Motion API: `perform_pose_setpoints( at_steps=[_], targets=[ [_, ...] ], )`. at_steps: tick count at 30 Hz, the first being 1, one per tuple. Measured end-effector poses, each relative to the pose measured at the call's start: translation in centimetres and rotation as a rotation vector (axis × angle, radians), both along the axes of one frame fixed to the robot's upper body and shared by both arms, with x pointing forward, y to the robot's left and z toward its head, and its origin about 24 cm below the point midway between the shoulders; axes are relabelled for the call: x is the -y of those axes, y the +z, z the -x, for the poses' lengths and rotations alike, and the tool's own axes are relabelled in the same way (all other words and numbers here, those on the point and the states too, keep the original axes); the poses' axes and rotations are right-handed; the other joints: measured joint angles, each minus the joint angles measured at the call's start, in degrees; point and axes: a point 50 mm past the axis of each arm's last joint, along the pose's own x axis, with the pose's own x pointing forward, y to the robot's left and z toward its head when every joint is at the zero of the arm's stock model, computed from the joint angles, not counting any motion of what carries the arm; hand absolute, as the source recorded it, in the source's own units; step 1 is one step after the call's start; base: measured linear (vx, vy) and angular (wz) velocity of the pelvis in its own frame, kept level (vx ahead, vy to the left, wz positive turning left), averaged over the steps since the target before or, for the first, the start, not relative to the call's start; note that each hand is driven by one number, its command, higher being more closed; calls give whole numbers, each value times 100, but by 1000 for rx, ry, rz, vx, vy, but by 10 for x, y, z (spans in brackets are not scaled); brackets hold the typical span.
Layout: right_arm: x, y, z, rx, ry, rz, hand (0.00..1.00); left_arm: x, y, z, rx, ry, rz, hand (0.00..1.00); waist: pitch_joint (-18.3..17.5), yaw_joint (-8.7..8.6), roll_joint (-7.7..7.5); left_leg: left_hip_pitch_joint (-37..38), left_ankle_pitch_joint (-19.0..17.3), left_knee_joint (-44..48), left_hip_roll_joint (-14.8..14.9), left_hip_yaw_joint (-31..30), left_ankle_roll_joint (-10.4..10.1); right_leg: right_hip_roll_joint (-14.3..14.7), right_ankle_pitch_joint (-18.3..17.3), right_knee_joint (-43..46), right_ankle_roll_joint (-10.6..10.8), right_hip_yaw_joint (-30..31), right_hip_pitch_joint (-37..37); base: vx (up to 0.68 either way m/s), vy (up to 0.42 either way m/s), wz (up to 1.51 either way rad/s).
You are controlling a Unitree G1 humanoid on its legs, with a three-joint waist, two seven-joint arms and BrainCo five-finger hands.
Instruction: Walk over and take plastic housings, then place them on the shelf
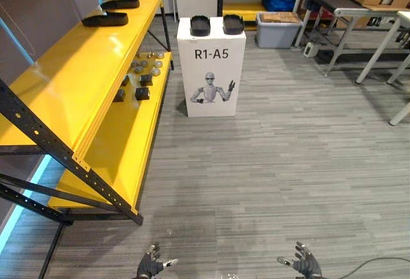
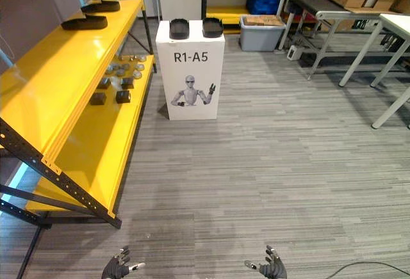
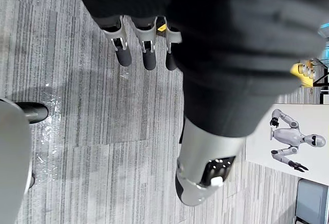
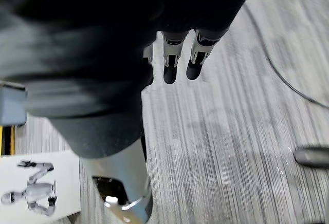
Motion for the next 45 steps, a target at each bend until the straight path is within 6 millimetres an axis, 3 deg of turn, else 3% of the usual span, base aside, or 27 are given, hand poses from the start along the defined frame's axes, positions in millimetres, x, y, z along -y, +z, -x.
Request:
perform_pose_setpoints(
  at_steps=[7,16,24,26,28,29,30,32,35,37,38,39,40,41,42,43,44,45],
  targets=[
    [1,1,-3,15,8,-30,0,-3,7,-7,47,6,3,0,59,-6,24,180,-115,2,-2,8,-180,-13,-49,-49,118,20,190,40,7,-2],
    [4,3,-4,32,-30,-47,0,-4,10,-8,72,40,12,0,72,-8,49,174,-152,70,3,48,-214,-16,-87,-75,178,59,171,-25,-7,-3],
    [12,9,-18,77,-73,-38,0,-4,15,-10,108,68,18,0,100,6,220,-267,-545,572,53,215,56,5,-87,-69,170,167,-121,-44,28,-14],
    [14,11,-23,91,-85,-36,0,-6,18,-11,128,94,17,0,113,28,266,-491,-850,959,92,299,98,-8,-272,229,207,218,-323,25,66,-23],
    [19,13,-28,105,-114,-23,0,-7,19,-13,138,115,19,0,161,68,328,-606,-1095,1234,101,331,171,-91,-629,1245,513,186,-788,67,96,-14],
    [19,13,-31,109,-117,-23,0,-7,20,-15,147,128,19,0,177,77,367,-583,-1179,1284,105,334,198,-184,-711,2376,604,63,-1305,96,122,-1],
    [15,13,-33,108,-111,-30,0,-9,23,-18,159,127,12,0,294,65,325,-408,-1243,1301,72,325,275,-366,-687,3606,560,-106,-1819,113,127,5],
    [12,11,-33,98,-100,-35,0,-10,22,-15,153,139,11,0,365,55,311,-99,-1428,1310,29,305,297,-685,-759,4616,501,-394,-2245,181,88,6],
    [13,13,-38,112,-100,-35,0,-13,26,-27,180,138,0,0,504,-62,327,266,-1540,1157,87,46,270,-878,-795,4272,492,-714,-2767,359,5,38],
    [15,16,-42,127,-106,-35,0,-13,32,-42,221,132,-2,0,644,-172,388,467,-1539,926,322,-182,223,-686,-696,3252,408,-765,-3070,459,-130,74],
    [16,16,-43,130,-109,-32,0,-14,35,-47,237,126,-11,0,675,-235,383,602,-1540,792,439,-355,40,-532,-320,2296,357,-711,-3124,601,-270,89],
    [16,16,-42,125,-112,-29,0,-16,36,-50,244,126,-20,0,668,-301,290,757,-1652,820,503,-500,-178,-502,434,1731,151,-640,-3144,557,-277,81],
    [18,15,-38,116,-117,-24,0,-16,35,-50,240,129,-23,0,657,-342,261,823,-1712,893,543,-581,-280,-503,885,1853,-74,-593,-3121,707,-357,51],
    [21,17,-43,126,-114,-13,0,-10,33,-52,237,136,-4,0,628,-300,417,722,-1647,1262,750,-640,-451,-421,529,2240,-223,-780,-3171,505,-257,23],
    [19,19,-46,136,-111,-16,0,-9,34,-53,240,135,-1,0,624,-289,399,576,-1524,1580,782,-648,-574,-402,368,2304,-240,-793,-3135,654,-325,10],
    [18,20,-50,148,-105,-18,0,-5,33,-53,238,138,11,0,635,-284,404,213,-1128,2510,869,-638,-456,-329,154,2283,-315,-866,-2924,667,-327,15],
    [17,19,-48,143,-100,-19,0,-1,31,-51,232,145,26,0,672,-282,436,-203,-347,3753,1038,-620,-284,-190,-11,2031,-394,-926,-2398,655,-313,11],
    [15,19,-47,139,-90,-20,0,1,30,-49,226,147,32,0,701,-240,408,-402,3,4338,1181,-610,-288,-95,-44,1835,-426,-923,-2099,724,-326,-10]
  ],
)
